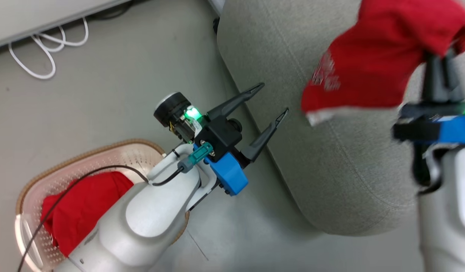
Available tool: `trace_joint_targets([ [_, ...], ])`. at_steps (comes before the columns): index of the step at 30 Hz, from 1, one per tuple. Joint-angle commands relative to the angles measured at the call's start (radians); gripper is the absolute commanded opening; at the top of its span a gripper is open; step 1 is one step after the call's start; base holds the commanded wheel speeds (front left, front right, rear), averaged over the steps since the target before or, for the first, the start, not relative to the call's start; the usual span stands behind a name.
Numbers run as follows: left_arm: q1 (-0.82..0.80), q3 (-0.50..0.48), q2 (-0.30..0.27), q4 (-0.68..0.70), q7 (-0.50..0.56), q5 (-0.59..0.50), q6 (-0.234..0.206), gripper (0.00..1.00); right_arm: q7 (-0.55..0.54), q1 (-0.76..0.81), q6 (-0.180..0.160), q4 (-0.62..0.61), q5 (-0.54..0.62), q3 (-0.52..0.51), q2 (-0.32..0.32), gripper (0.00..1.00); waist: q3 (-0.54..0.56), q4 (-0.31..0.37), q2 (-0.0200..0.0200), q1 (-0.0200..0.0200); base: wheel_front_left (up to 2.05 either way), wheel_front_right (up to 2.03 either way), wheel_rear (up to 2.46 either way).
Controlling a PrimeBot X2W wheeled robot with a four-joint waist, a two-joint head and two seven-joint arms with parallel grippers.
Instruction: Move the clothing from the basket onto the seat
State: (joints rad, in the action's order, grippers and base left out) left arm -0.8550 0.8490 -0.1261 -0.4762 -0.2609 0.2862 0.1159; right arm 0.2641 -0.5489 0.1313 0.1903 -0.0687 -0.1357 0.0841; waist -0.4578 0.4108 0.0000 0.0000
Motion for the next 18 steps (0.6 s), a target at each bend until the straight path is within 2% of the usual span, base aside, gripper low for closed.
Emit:
trace_joint_targets([
  [1, -0.024, 0.001, -0.012, 0.010, 0.002, -0.011, -0.004, 1.00, 0.001, -0.051, -0.001, -0.018, 0.006, -0.022, 0.030, 0.00, -0.057, -0.014, 0.0000, 0.0000, 0.00, 0.00, 0.00],
  [5, -0.061, 0.000, -0.037, 0.032, 0.019, -0.026, -0.005, 1.00, 0.001, -0.156, -0.001, -0.069, 0.017, -0.081, 0.097, 0.00, -0.143, -0.022, 0.0000, 0.0000, 0.00, 0.00, 0.00],
  [6, -0.061, 0.000, -0.037, 0.032, 0.019, -0.026, -0.005, 1.00, 0.001, -0.156, -0.001, -0.069, 0.017, -0.081, 0.097, 0.00, -0.143, -0.022, 0.0000, 0.0000, 0.00, 0.00, 0.00],
  [11, -0.115, 0.001, -0.062, 0.072, 0.041, -0.047, -0.005, 1.00, 0.001, -0.263, -0.001, -0.103, 0.016, -0.204, 0.190, 0.00, -0.252, -0.036, 0.0000, 0.0000, 0.00, 0.00, 0.00],
  [18, -0.170, -0.004, -0.097, 0.126, 0.067, -0.068, -0.009, 1.00, 0.001, -0.363, -0.001, -0.023, 0.005, -0.351, 0.317, 0.00, -0.356, -0.049, 0.0000, 0.0000, 0.00, 0.00, 0.00],
])
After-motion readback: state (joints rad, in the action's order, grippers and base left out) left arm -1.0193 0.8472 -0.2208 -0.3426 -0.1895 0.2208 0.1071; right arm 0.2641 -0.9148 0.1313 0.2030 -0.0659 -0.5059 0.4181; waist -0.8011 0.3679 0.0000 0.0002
